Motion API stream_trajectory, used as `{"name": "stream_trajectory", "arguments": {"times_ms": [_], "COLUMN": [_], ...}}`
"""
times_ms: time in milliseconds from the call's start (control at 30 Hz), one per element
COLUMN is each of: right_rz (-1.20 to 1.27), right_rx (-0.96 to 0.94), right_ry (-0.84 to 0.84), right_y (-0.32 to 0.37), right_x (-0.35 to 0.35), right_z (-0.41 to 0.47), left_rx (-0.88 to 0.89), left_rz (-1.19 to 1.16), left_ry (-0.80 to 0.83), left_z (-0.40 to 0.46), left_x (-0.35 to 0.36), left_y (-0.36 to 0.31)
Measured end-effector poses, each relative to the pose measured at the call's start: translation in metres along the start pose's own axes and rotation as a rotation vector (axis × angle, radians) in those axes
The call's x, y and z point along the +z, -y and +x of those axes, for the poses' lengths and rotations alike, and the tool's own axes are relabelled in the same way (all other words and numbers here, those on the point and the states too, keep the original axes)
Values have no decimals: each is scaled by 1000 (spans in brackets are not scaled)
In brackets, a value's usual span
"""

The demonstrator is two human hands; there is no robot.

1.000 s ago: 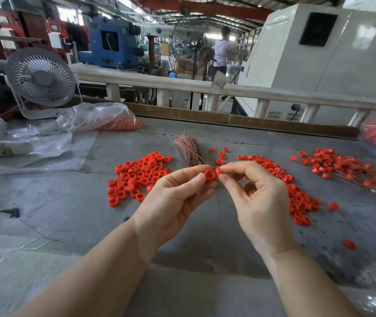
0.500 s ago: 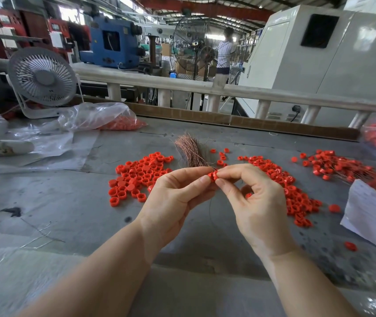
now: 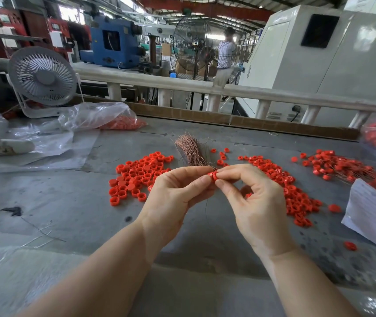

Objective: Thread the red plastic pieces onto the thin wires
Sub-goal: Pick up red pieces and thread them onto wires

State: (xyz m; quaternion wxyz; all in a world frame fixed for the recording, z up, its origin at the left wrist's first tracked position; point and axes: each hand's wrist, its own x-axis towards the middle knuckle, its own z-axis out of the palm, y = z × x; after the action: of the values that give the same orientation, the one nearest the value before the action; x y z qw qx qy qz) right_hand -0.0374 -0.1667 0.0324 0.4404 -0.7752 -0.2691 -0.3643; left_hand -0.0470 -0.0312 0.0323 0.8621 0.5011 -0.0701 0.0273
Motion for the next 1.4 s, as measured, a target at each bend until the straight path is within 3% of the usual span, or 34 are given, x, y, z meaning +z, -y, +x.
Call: {"name": "stream_trajectory", "arguments": {"times_ms": [1400], "right_rz": [-12], "right_rx": [-16], "right_ry": [-16], "right_y": [-3], "right_x": [2], "right_z": [-1], "left_rx": [35], "left_rz": [23], "left_ry": [9], "left_z": [2], "left_x": [-1], "left_y": [3]}}
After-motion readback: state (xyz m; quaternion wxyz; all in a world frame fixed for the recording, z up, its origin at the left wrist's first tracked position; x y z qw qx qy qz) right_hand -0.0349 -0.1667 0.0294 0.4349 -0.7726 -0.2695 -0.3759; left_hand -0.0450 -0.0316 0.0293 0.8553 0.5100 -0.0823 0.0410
